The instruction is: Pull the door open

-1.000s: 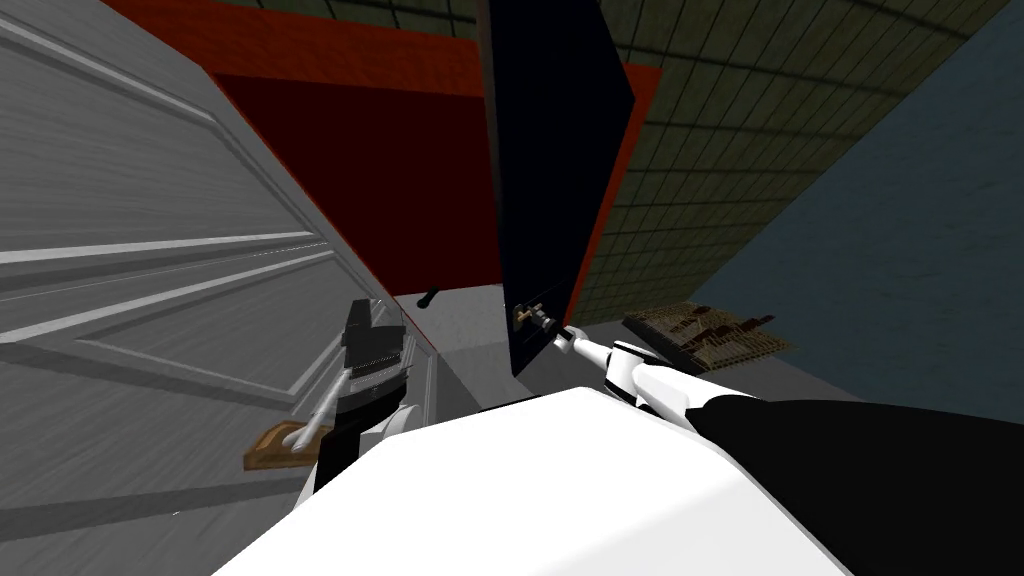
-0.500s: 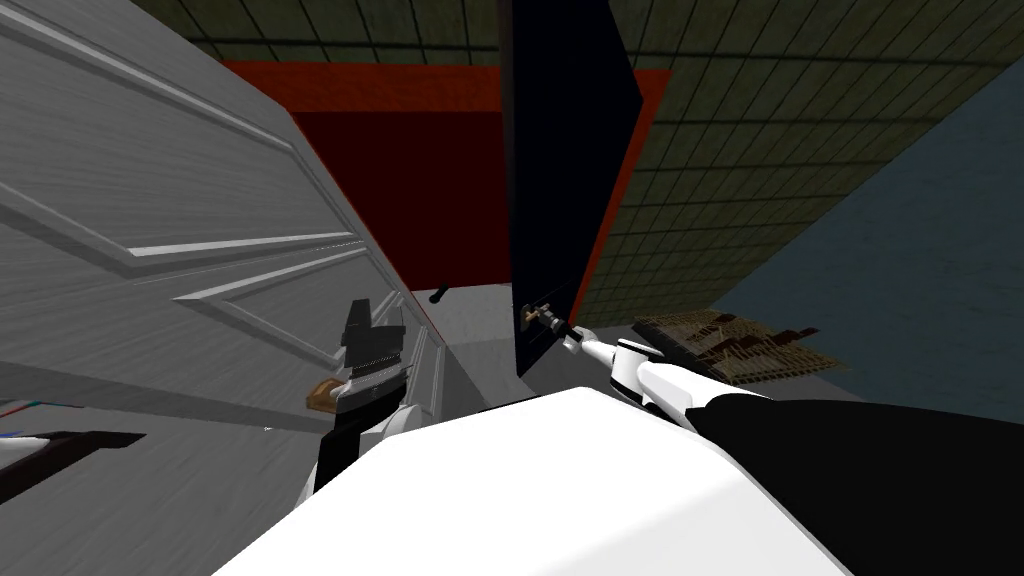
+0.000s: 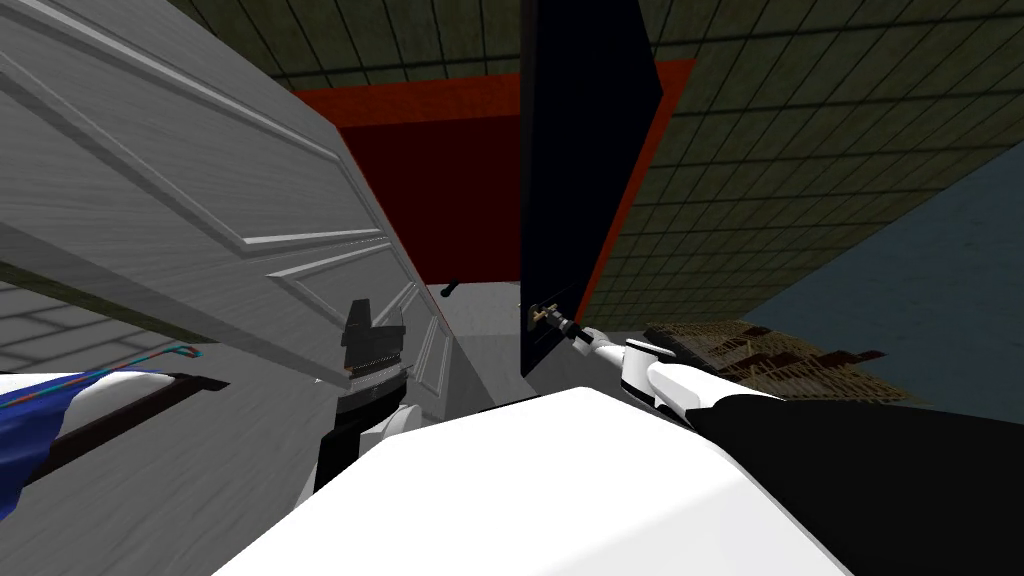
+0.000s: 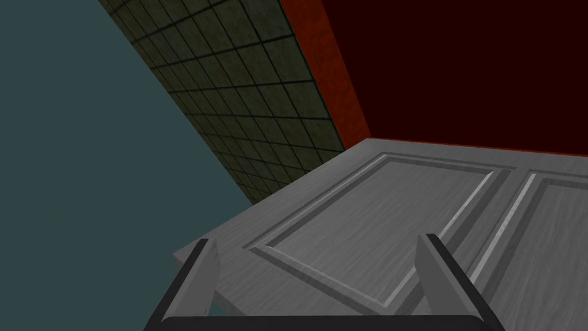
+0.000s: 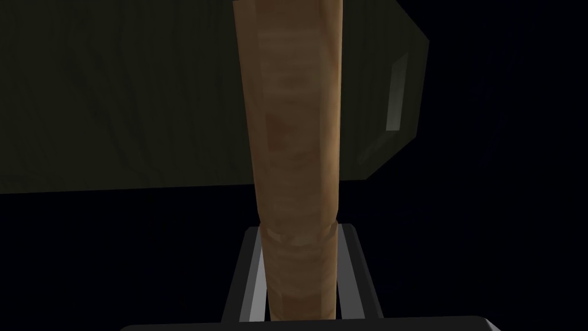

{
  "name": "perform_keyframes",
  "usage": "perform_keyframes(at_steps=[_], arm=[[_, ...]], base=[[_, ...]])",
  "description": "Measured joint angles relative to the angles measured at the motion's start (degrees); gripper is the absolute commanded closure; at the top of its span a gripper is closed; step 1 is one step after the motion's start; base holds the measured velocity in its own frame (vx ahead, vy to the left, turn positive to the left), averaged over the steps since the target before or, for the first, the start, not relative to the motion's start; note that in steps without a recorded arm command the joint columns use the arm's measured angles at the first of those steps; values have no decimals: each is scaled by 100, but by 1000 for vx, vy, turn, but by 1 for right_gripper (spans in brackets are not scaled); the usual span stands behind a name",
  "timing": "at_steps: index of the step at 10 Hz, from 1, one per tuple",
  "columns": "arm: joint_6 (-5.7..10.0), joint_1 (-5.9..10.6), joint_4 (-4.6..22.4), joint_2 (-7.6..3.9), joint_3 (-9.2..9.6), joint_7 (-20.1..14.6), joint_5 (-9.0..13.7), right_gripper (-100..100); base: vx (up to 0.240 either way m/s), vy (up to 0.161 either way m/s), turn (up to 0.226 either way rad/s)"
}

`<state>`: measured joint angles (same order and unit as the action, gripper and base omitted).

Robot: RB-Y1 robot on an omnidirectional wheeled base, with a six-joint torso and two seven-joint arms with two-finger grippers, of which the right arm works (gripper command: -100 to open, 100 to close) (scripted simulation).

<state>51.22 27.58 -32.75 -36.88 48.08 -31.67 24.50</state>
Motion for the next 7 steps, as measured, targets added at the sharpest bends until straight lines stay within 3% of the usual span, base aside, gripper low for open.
perform_keyframes(at_steps=[5,7], arm=[[399,-75,208,-271,216,-253,104,100],[482,-101,222,-333,287,-281,134,100]], base=[[-80,-58,92],[-126,-144,181]])
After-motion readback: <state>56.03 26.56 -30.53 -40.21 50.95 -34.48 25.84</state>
